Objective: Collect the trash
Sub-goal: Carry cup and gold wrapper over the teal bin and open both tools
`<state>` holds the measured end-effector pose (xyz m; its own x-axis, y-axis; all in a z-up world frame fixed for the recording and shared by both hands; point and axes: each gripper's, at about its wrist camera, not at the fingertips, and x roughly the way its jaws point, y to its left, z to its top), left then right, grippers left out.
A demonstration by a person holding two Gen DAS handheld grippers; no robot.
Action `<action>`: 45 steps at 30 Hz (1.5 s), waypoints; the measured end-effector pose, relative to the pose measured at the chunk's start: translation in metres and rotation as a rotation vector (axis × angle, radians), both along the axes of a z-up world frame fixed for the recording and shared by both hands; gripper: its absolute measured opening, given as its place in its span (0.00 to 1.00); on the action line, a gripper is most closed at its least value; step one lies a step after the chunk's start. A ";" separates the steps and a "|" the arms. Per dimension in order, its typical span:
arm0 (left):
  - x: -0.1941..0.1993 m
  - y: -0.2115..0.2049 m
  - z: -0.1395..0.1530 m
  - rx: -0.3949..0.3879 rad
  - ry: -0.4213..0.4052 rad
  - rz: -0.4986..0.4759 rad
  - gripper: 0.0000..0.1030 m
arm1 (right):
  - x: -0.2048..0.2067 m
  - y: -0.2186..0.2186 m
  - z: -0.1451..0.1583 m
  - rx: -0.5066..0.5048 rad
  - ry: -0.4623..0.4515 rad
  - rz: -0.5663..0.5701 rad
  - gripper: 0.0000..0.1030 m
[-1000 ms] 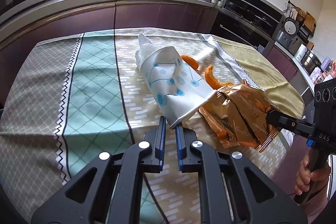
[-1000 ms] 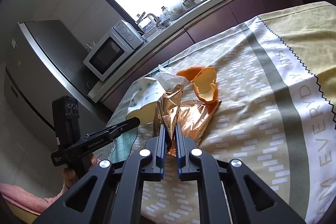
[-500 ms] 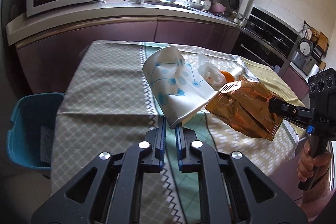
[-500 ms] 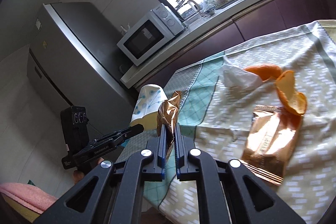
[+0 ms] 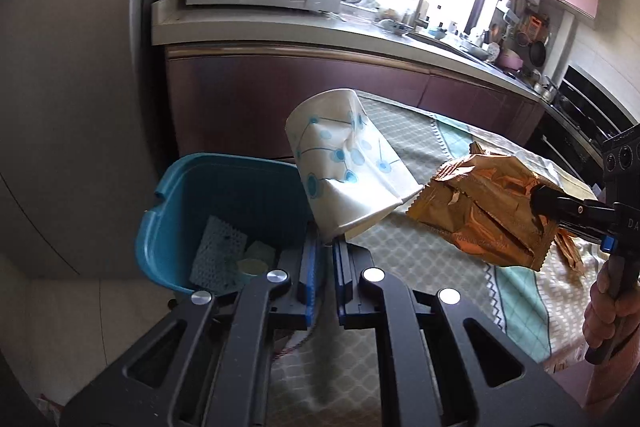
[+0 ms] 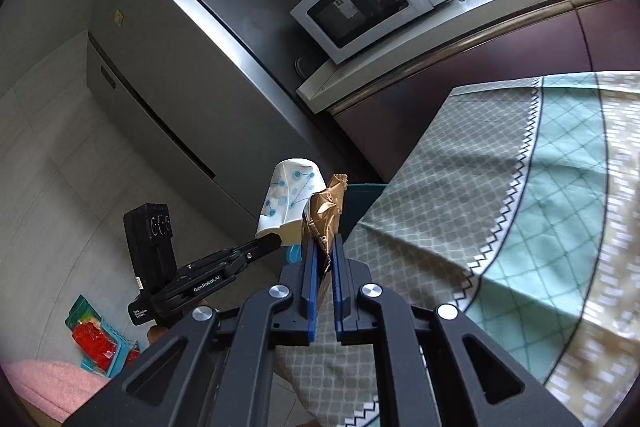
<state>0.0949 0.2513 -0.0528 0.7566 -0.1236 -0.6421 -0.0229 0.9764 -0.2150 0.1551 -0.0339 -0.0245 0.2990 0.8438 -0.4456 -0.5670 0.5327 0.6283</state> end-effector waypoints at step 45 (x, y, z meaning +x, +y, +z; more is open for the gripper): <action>0.081 0.048 -0.099 0.045 0.186 0.131 0.23 | 0.065 0.112 -0.054 -0.199 0.073 0.012 0.29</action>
<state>0.1760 0.2991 -0.1514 0.6326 -0.0002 -0.7745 -0.1848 0.9711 -0.1512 0.2205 0.0786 -0.0789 0.2504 0.7403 -0.6239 -0.5306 0.6439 0.5512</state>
